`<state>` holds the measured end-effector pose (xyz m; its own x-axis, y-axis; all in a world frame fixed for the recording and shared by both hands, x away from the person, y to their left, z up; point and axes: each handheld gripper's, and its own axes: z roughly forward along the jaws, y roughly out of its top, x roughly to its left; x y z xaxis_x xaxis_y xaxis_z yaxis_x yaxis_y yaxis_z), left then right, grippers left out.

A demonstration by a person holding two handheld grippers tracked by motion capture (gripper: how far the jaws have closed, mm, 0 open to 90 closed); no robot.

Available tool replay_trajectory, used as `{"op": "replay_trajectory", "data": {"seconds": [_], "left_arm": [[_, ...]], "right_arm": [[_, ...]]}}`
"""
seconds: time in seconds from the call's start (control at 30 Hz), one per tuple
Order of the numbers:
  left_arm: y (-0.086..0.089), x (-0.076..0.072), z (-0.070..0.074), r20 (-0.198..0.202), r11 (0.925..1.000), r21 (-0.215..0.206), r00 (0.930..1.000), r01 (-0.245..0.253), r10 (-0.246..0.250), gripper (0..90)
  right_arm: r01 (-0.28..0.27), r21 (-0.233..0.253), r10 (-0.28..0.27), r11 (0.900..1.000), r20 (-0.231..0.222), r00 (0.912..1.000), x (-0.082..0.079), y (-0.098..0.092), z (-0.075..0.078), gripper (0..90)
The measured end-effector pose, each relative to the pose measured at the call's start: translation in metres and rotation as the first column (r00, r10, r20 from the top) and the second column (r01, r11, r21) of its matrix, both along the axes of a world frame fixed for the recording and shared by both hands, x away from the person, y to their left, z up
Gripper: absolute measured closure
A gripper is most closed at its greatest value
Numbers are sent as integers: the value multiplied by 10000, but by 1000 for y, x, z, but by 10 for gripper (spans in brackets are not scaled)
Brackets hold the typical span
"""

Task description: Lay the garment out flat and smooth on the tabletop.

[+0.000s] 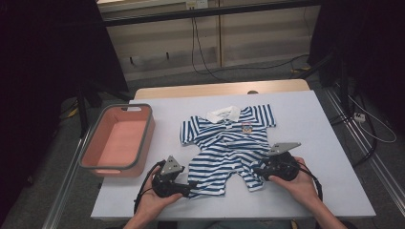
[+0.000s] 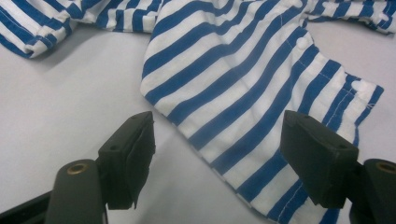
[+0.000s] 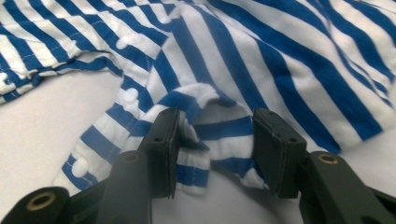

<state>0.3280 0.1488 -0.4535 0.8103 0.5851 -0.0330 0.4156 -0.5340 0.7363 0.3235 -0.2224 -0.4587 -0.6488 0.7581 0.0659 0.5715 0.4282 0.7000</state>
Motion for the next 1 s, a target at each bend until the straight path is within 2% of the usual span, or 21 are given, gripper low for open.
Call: {"op": "replay_trajectory", "data": {"seconds": [0.13, 0.23, 0.43, 0.63, 0.73, 0.87, 0.93, 1.0], "left_arm": [[-2, 0, -1, -12, 9999, 138, 10000, 75, -74, 267], [-2, 1, -2, 90, 9998, 181, 9999, 67, -69, 267], [-2, 4, -2, 108, 9999, 135, 9999, 58, -59, 268], [0, 4, -1, 79, 9999, 98, 10000, 38, -39, 268], [0, 3, -1, 96, 9999, 106, 9999, 26, -27, 269], [0, 3, -1, 111, 9999, 121, 9999, 41, -43, 268], [-1, 3, -2, 159, 9998, 183, 9999, 49, -52, 268], [-1, 3, -2, 168, 9998, 183, 9998, 45, -48, 268]], "right_arm": [[115, -183, -112, 9998, 125, 9999, -7, -2, 0, 561], [366, -280, -365, 9989, 58, 9993, -11, -5, 1, 570], [765, -122, -767, 9970, -89, 9970, -19, -16, 4, 599], [1024, 18, -1022, 9947, -467, 9937, -26, -24, 3, 647], [838, 315, -817, 9960, -633, 9946, -28, -25, 5, 672], [564, 467, -525, 9973, -808, 9953, -29, -19, 4, 684], [342, 587, -302, 9977, -670, 9973, -28, -16, 4, 688], [331, 596, -309, 9977, -385, 9988, -26, -13, 6, 697]]}}
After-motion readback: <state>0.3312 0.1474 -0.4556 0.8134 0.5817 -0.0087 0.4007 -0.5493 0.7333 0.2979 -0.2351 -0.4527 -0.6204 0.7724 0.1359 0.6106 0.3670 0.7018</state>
